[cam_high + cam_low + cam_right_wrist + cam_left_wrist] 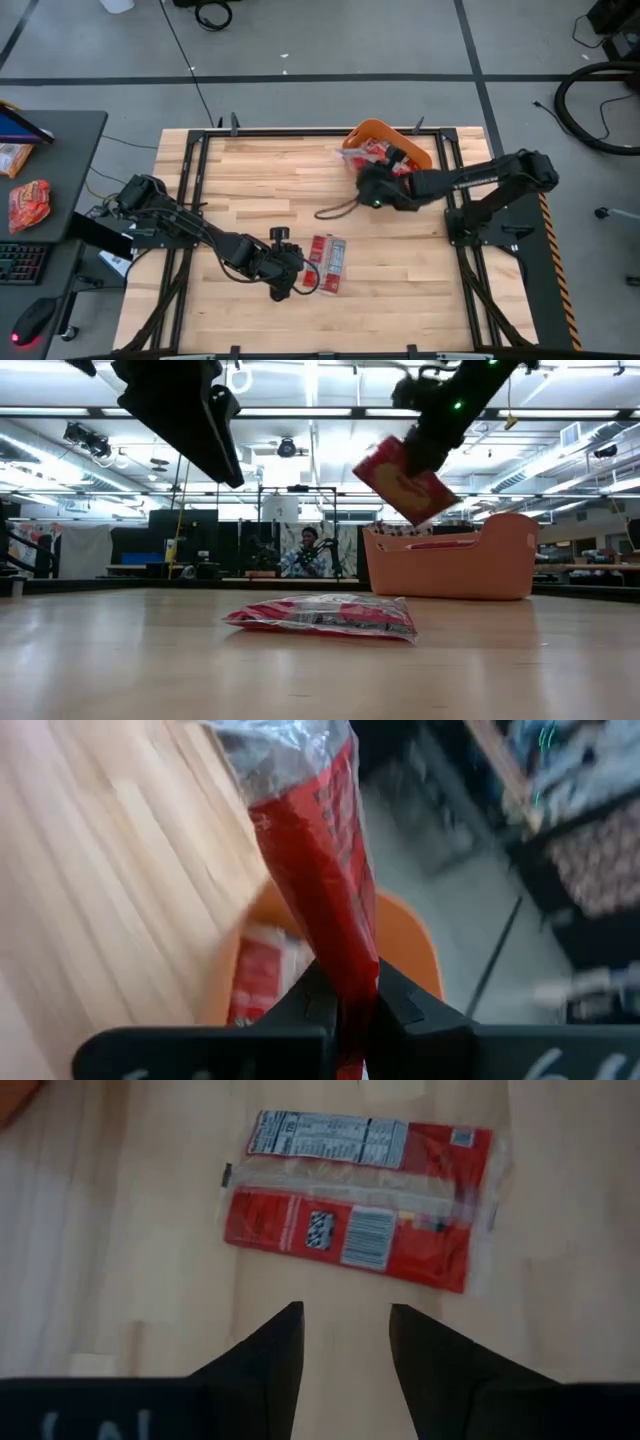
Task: Sort popcorn bags into baskets
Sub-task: Put the red popcorn bag into the orange bin
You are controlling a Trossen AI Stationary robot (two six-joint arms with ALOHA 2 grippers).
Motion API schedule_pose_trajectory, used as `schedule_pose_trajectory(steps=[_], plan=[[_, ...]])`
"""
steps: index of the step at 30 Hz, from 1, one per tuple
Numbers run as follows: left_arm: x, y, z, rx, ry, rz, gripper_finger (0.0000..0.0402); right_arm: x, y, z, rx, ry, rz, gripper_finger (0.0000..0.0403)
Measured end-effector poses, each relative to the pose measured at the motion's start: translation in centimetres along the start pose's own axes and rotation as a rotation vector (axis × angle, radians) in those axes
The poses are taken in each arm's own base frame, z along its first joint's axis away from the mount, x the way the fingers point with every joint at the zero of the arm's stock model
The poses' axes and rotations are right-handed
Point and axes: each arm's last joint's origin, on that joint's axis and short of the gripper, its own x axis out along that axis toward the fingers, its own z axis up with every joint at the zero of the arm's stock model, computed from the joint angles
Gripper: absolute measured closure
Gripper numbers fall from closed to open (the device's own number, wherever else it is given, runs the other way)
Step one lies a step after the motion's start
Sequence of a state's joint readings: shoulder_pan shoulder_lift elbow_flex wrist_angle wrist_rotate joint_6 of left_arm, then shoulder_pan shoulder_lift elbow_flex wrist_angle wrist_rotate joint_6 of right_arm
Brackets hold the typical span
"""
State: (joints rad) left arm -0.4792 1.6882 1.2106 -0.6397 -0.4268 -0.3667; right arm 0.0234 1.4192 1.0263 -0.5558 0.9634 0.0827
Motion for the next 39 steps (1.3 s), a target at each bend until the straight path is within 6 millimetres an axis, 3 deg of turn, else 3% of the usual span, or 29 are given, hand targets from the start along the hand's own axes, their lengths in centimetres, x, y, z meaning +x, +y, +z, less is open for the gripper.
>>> schedule_pose_trajectory(steps=[5, 12, 16, 21, 30, 39], plan=[[0.0, 0.1, -0.1, 0.018, 0.004, 0.03, 0.0248, 2.5, -1.5, 0.3, 0.055, 0.204, -0.016, 0.0379], [0.0, 0.1, -0.1, 0.018, 0.0, 0.037, 0.0248, 8.1, -2.5, -1.7, 0.06, 0.488, -0.003, 0.0369], [0.0, 0.1, -0.1, 0.018, 0.003, 0.027, 0.0248, 10.6, -3.2, -2.4, 0.128, 0.563, 0.047, 0.0345], [0.0, 0.0, 0.2, 0.004, -0.022, 0.013, 0.0248, 12.1, -4.0, -3.0, 0.144, 0.606, 0.092, 0.0306], [0.1, 0.1, 1.4, -0.03, -0.126, 0.007, 0.0248, 10.4, -5.5, -2.3, 0.195, 0.548, 0.134, 0.0254], [0.9, 1.6, 1.9, -0.152, -0.096, -0.043, 0.0248, 5.3, -6.5, -0.5, 0.227, 0.374, 0.183, 0.0237]])
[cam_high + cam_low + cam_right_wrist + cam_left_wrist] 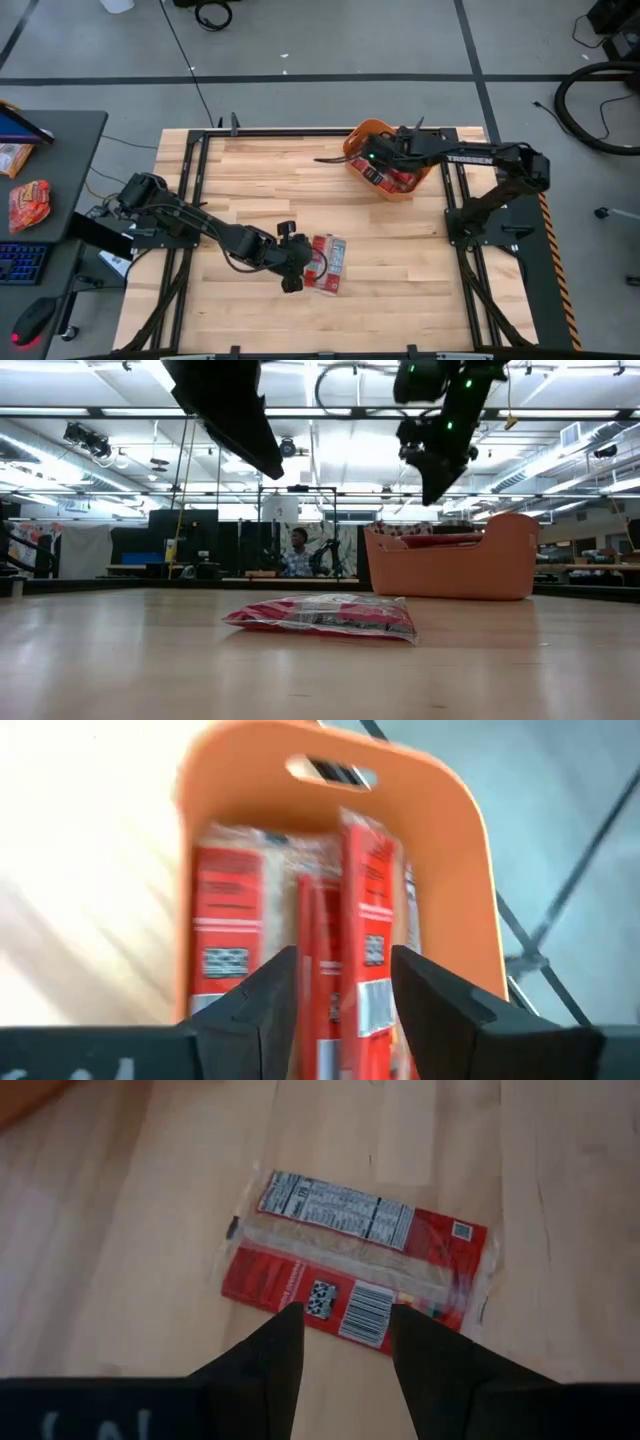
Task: Sort popcorn bags into baskets
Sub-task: Put the red popcorn bag into the orange bin
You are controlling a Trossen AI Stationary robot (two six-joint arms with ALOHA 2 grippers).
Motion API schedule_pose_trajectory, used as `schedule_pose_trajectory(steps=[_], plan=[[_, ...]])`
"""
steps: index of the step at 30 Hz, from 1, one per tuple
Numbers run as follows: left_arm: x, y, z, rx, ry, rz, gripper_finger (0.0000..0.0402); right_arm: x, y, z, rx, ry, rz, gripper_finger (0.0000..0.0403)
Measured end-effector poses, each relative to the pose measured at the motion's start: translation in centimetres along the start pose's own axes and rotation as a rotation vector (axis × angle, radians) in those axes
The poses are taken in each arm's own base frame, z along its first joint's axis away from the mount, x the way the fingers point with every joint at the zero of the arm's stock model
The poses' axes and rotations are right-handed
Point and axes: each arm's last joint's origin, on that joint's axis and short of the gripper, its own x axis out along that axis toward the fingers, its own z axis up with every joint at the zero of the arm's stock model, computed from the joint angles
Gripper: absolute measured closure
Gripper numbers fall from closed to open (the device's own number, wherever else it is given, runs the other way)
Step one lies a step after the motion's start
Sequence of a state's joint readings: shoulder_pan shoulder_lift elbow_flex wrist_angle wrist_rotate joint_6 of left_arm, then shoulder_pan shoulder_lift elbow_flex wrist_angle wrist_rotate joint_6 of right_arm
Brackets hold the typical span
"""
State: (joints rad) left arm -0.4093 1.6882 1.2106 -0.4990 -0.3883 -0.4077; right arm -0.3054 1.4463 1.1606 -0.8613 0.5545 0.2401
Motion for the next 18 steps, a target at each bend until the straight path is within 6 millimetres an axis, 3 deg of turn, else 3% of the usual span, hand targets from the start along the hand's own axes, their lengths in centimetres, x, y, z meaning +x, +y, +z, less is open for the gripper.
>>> schedule_pose_trajectory(steps=[4, 10, 18], plan=[[0.1, 0.2, 0.1, -0.008, 0.023, -0.045, 0.0248, -1.9, 0.9, -0.5, -0.013, -0.086, 0.046, 0.0238], [-0.2, -1.3, -0.3, 0.049, 0.004, -0.089, 0.0248, -3.4, 3.0, -2.4, -0.04, -0.208, 0.13, 0.0238], [2.1, -3.2, -0.5, 0.139, -0.078, -0.078, 0.0248, -3.3, 8.5, -6.3, -0.162, -0.466, 0.288, 0.0238]])
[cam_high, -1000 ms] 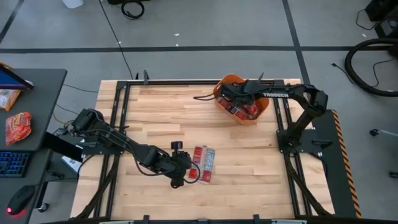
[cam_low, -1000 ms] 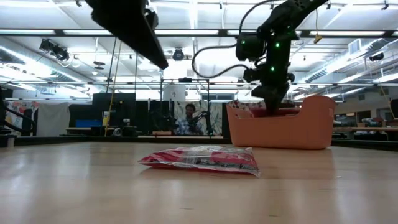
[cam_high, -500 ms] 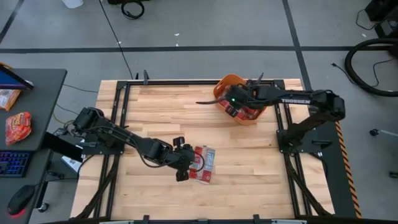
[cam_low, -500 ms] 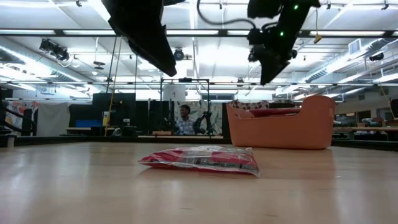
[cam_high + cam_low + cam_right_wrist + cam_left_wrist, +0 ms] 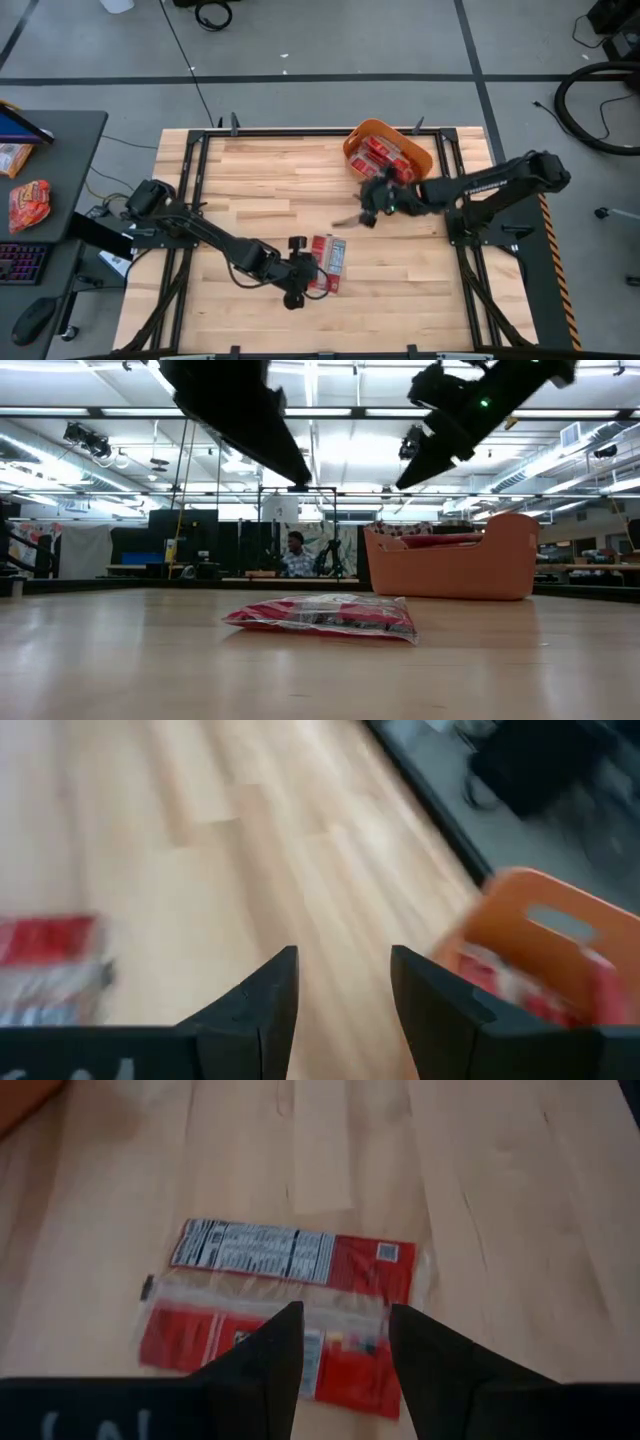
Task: Sort popcorn bags into baskets
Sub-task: Put the red popcorn bag into the orange bin
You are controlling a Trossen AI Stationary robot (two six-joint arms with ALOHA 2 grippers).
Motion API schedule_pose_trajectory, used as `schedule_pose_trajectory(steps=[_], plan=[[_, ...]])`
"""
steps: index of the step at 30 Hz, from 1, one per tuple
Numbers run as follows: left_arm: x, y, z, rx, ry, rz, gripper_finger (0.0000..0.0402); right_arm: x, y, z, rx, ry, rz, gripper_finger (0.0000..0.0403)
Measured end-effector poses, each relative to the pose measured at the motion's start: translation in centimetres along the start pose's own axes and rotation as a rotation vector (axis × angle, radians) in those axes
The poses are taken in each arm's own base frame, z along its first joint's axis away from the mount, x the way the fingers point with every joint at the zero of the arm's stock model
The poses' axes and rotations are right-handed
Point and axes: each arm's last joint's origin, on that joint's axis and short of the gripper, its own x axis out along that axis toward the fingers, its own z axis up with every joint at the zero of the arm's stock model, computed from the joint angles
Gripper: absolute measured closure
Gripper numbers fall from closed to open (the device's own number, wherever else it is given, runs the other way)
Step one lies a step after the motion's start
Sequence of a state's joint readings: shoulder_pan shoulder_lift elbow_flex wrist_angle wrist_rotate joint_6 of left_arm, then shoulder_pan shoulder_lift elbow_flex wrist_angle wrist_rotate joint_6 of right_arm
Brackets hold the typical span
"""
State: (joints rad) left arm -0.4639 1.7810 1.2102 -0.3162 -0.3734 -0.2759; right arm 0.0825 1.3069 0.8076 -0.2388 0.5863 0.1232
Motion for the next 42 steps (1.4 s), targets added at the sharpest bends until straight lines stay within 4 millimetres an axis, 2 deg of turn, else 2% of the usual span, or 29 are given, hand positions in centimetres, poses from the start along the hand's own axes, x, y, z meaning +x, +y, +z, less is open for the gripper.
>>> schedule_pose_trajectory(steps=[4, 12, 19, 23, 29, 33, 38, 42], plan=[[1.9, 0.6, -0.1, -0.028, 0.009, -0.032, 0.0248, 0.0, 2.2, -2.0, -0.093, -0.04, 0.07, 0.0238], [5.2, 2.5, -0.8, 0.003, 0.075, -0.04, 0.0248, -1.7, 5.5, -4.4, -0.053, -0.158, 0.162, 0.0238], [8.6, 4.9, -2.3, 0.032, 0.159, 0.019, 0.0248, -2.5, 6.8, -6.3, -0.046, -0.269, 0.268, 0.0238], [9.5, 6.5, -2.4, 0.007, 0.178, 0.05, 0.0248, -2.7, 7.4, -6.9, -0.063, -0.257, 0.367, 0.0238], [9.6, 9.9, -2.5, 0.025, 0.211, 0.234, 0.0248, -2.3, 8.8, -8.4, -0.114, -0.203, 0.404, 0.0238], [8.6, 11.3, -2.2, 0.021, 0.24, 0.206, 0.0248, -1.5, 9.4, -9.2, -0.133, -0.181, 0.371, 0.0238], [6.1, 11.1, -1.0, 0.014, 0.222, 0.116, 0.0248, -0.3, 10.1, -10.0, -0.269, -0.198, 0.276, 0.0238], [4.9, 10.5, -1.5, 0.041, 0.294, 0.108, 0.0248, 0.7, 11.1, -9.8, -0.368, -0.19, 0.211, 0.0238]])
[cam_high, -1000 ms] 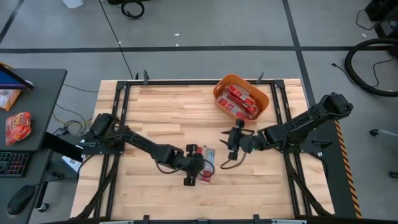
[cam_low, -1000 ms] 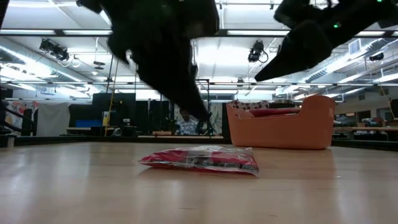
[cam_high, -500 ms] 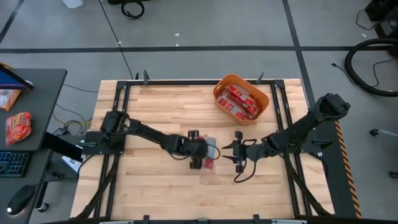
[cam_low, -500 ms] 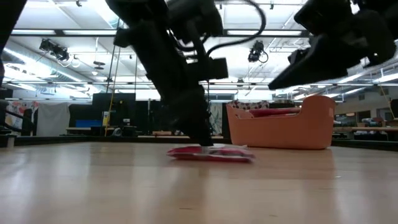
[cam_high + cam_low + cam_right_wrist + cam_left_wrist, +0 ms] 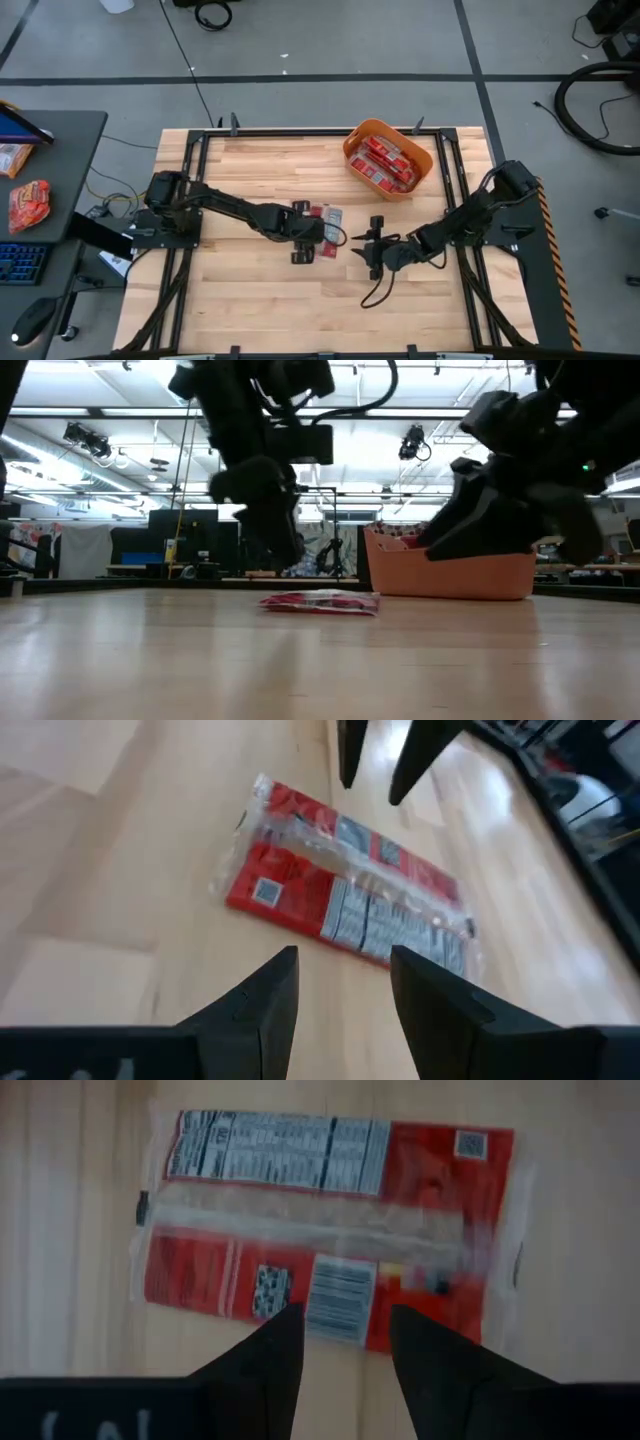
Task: Sort popcorn bags into baskets
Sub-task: Put the red popcorn bag into the orange bin
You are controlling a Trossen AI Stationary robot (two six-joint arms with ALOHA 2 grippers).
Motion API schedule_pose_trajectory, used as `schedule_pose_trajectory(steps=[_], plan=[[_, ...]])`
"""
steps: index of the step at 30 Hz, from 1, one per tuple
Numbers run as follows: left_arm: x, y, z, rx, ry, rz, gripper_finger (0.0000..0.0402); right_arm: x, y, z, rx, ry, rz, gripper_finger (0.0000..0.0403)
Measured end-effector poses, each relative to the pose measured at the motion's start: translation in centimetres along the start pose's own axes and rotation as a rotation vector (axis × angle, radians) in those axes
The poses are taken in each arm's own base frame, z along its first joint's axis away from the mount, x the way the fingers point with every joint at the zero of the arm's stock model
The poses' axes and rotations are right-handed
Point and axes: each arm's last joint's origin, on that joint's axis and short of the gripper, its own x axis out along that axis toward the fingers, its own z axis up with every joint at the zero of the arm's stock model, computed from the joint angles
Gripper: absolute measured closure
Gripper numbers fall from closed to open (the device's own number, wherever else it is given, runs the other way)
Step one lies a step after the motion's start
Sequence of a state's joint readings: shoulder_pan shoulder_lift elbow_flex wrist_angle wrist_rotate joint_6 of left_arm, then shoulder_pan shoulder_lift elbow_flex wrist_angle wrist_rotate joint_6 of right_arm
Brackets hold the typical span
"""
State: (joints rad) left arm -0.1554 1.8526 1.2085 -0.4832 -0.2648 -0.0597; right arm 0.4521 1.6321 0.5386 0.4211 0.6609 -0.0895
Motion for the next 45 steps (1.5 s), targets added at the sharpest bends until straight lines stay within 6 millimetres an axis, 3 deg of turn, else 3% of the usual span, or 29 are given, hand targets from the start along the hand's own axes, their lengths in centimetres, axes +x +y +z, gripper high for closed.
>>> schedule_pose_trajectory(steps=[7, 11, 19, 25, 29, 36, 45], plan=[[0.3, -0.3, -1.0, 0.015, 0.081, 0.008, 0.0248, 2.8, 0.2, 2.1, -0.09, 0.085, -0.05, 0.0238], [0.3, -0.2, -1.5, 0.123, 0.138, 0.024, 0.0248, 4.1, -0.4, 1.9, -0.084, 0.149, -0.066, 0.0238], [0.4, 0.2, -1.5, 0.389, 0.157, 0.126, 0.0248, 6.1, -3.2, 1.0, 0.187, 0.222, 0.036, 0.0238], [2.2, 0.0, -1.4, 0.561, 0.164, 0.135, 0.0248, 6.4, -4.4, 0.2, 0.304, 0.298, 0.001, 0.0238], [3.4, -0.7, -1.5, 0.662, 0.165, 0.172, 0.0249, 6.3, -4.3, 0.0, 0.333, 0.32, 0.07, 0.0238], [4.0, -1.6, -1.1, 0.855, 0.142, 0.214, 0.0249, 6.5, -4.6, 0.0, 0.384, 0.331, 0.142, 0.0238], [4.1, -2.4, -0.8, 0.915, 0.106, 0.211, 0.0249, 6.9, -5.8, -0.5, 0.427, 0.361, 0.229, 0.0239]])
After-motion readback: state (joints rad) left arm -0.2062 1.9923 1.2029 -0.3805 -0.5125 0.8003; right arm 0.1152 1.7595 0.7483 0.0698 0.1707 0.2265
